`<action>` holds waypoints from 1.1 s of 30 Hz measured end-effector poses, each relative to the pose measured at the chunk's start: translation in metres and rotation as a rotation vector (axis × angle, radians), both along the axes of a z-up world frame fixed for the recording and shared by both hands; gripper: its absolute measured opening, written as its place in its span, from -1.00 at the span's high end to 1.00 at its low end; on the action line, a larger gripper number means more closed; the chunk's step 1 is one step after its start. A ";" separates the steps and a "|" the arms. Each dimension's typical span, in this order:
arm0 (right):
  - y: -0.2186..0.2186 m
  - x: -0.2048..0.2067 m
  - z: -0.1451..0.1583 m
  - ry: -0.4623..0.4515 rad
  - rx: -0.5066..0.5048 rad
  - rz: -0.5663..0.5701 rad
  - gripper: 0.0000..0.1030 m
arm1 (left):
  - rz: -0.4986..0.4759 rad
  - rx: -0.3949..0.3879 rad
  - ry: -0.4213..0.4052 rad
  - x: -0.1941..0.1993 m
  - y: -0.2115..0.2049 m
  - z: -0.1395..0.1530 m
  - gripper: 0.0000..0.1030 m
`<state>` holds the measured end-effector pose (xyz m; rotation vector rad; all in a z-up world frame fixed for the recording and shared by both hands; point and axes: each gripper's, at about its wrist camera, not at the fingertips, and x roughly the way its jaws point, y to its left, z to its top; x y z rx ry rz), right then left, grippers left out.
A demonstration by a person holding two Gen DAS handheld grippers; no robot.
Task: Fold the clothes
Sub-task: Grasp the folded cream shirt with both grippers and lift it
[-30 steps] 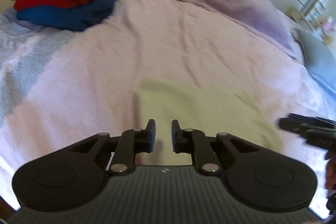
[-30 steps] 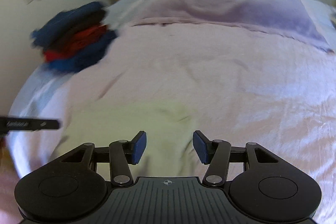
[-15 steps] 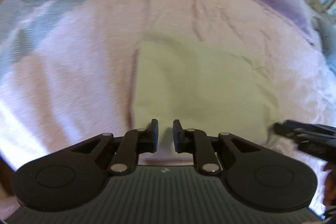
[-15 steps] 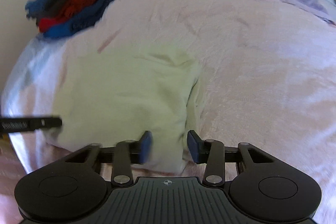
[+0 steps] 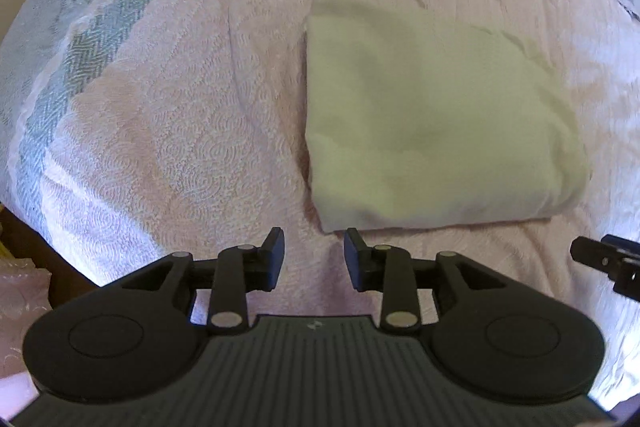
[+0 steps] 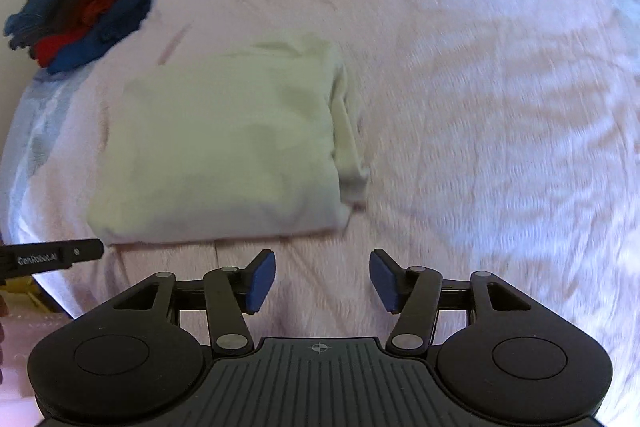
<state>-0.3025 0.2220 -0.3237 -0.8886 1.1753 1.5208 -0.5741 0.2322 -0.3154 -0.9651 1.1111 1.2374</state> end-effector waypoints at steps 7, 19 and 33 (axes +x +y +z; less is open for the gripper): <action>-0.013 -0.013 0.002 -0.019 -0.017 -0.055 -0.13 | -0.061 -0.007 -0.042 -0.018 0.002 0.000 0.42; 0.018 0.075 -0.001 0.333 0.164 -0.236 -0.63 | 0.275 0.037 -0.671 -0.107 0.042 -0.040 0.02; 0.113 0.087 -0.103 0.647 -0.022 -0.188 -0.64 | 0.237 0.015 -0.785 -0.086 0.084 -0.088 -0.14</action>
